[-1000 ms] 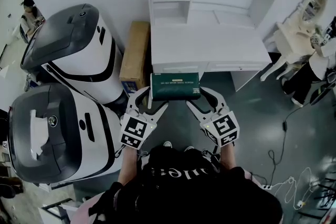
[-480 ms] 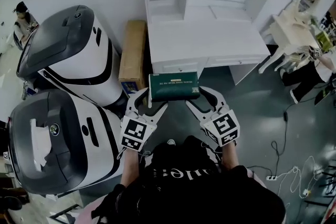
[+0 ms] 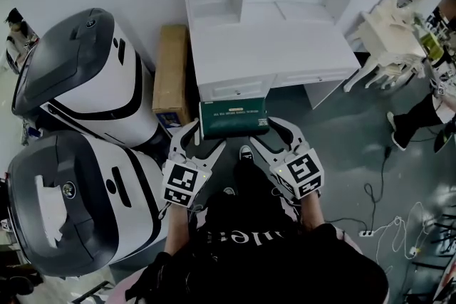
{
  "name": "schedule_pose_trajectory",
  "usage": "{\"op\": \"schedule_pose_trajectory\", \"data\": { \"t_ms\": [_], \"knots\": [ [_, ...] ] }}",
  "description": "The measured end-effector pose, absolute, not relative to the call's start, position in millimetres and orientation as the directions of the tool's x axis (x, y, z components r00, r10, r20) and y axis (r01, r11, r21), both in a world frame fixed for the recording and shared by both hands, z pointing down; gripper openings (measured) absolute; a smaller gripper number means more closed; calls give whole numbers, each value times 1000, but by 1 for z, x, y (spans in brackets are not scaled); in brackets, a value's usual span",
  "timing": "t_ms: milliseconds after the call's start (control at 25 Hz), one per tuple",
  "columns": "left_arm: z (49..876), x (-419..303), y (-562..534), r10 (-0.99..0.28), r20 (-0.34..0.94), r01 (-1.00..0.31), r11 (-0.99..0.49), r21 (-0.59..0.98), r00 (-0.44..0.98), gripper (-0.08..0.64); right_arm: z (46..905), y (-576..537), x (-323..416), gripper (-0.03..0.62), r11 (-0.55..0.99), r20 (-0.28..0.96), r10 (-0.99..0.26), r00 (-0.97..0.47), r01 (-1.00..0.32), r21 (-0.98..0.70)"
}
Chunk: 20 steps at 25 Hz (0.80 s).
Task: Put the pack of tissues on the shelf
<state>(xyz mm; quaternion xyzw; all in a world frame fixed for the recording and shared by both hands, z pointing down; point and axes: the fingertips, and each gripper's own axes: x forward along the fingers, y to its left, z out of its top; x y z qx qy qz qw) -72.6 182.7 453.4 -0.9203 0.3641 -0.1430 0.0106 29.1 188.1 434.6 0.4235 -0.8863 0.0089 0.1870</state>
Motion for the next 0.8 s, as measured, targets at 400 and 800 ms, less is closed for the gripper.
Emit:
{"op": "schedule_pose_trajectory", "data": {
  "t_ms": [400,800],
  "knots": [
    [454,-81,120,-717,264,-718,-687,-114,645,302,436,118,21,255,694,334,-701,-630,-711,116],
    [459,-52,15,-749,297,-760,-642,-102,593,302,442,6,50,255,742,343,-649,-679,-664,88]
  ]
}}
